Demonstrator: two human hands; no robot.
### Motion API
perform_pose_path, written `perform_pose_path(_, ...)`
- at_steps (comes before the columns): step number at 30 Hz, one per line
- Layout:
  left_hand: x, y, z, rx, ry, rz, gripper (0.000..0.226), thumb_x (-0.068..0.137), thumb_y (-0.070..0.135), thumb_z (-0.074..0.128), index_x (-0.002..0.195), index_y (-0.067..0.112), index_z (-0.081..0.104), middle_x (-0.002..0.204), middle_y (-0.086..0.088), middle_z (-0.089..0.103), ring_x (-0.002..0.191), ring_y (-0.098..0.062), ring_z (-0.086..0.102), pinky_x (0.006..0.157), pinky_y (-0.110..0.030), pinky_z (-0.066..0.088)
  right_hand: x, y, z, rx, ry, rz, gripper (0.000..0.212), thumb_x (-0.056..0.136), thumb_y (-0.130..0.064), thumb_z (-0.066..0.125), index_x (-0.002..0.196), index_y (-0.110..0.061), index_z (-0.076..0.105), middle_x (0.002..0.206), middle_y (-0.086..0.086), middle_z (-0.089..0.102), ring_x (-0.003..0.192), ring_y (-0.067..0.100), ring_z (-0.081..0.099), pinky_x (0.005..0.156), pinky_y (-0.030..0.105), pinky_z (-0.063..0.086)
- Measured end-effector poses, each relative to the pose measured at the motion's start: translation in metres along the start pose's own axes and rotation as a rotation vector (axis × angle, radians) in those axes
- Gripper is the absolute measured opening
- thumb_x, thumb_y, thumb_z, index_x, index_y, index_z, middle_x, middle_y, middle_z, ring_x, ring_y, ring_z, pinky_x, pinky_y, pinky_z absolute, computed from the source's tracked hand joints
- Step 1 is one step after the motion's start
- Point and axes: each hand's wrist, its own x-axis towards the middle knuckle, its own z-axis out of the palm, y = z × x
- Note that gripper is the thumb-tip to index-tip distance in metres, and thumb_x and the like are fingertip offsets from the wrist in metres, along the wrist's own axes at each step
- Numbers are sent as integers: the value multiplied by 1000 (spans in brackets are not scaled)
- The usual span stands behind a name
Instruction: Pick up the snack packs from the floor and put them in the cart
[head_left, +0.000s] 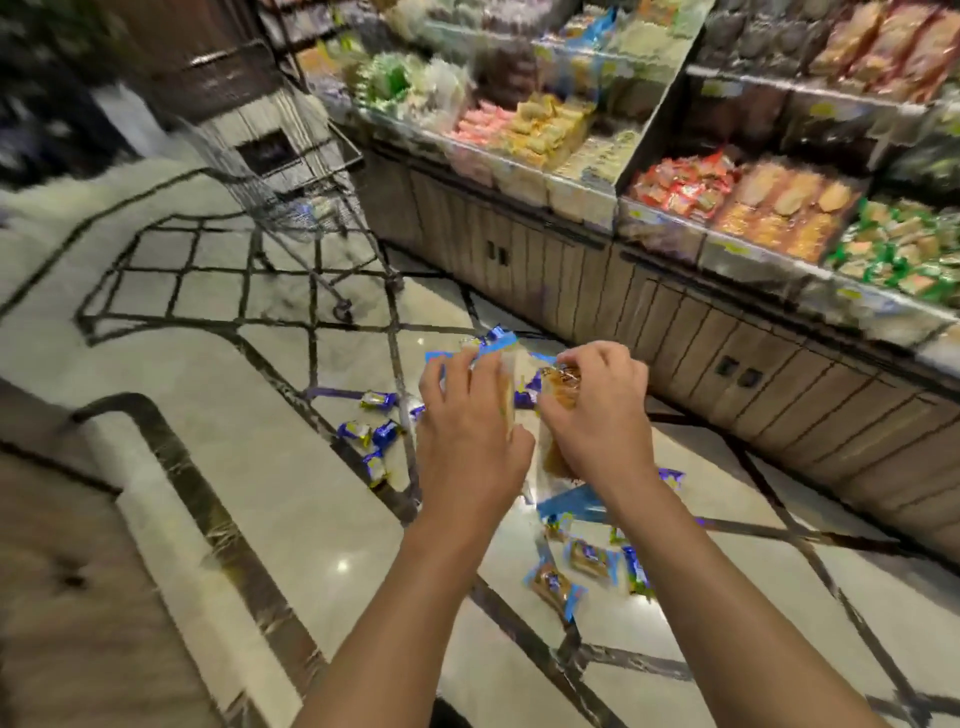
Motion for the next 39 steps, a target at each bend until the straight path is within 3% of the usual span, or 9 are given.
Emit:
perform_pose_path(8, 52, -166, -70, 29, 73, -169, 65, 76, 26, 66, 136, 19, 45, 143, 4, 43, 138, -23, 27, 95, -49, 49, 29, -149, 136, 49, -105, -172, 37, 80, -21, 67, 116, -23, 60, 116, -7, 56, 115, 16, 41, 80, 27, 37)
perform_pose_path(13, 90, -245, -108, 51, 104, -235, 68, 74, 30, 69, 137, 23, 42, 143, 6, 42, 138, -22, 27, 98, -46, 48, 57, -219, 206, 47, -159, -232, 37, 79, -26, 67, 115, -25, 59, 116, -8, 55, 116, 18, 43, 83, 37, 46)
perform_pose_path(22, 204, -375, -120, 99, 129, -338, 67, 74, 26, 69, 135, 23, 42, 142, 5, 40, 135, -24, 30, 95, -47, 49, 160, -305, 343, 75, -254, -319, 38, 80, -28, 67, 117, -27, 57, 116, -10, 50, 115, 13, 39, 79, 28, 41)
perform_pose_path(31, 353, -494, -142, 130, 171, -413, 67, 72, 25, 67, 135, 23, 44, 141, 3, 42, 135, -26, 32, 101, -47, 45, 299, -398, 465, 104, -325, -379, 39, 78, -29, 68, 115, -26, 58, 117, -6, 51, 116, 18, 42, 86, 39, 47)
perform_pose_path(39, 465, -630, -151, 105, 108, -466, 70, 75, 24, 69, 138, 25, 40, 145, 6, 39, 142, -21, 23, 103, -43, 45, 390, -472, 585, 27, -382, -352, 38, 81, -31, 69, 118, -29, 56, 121, -10, 50, 119, 14, 39, 80, 31, 42)
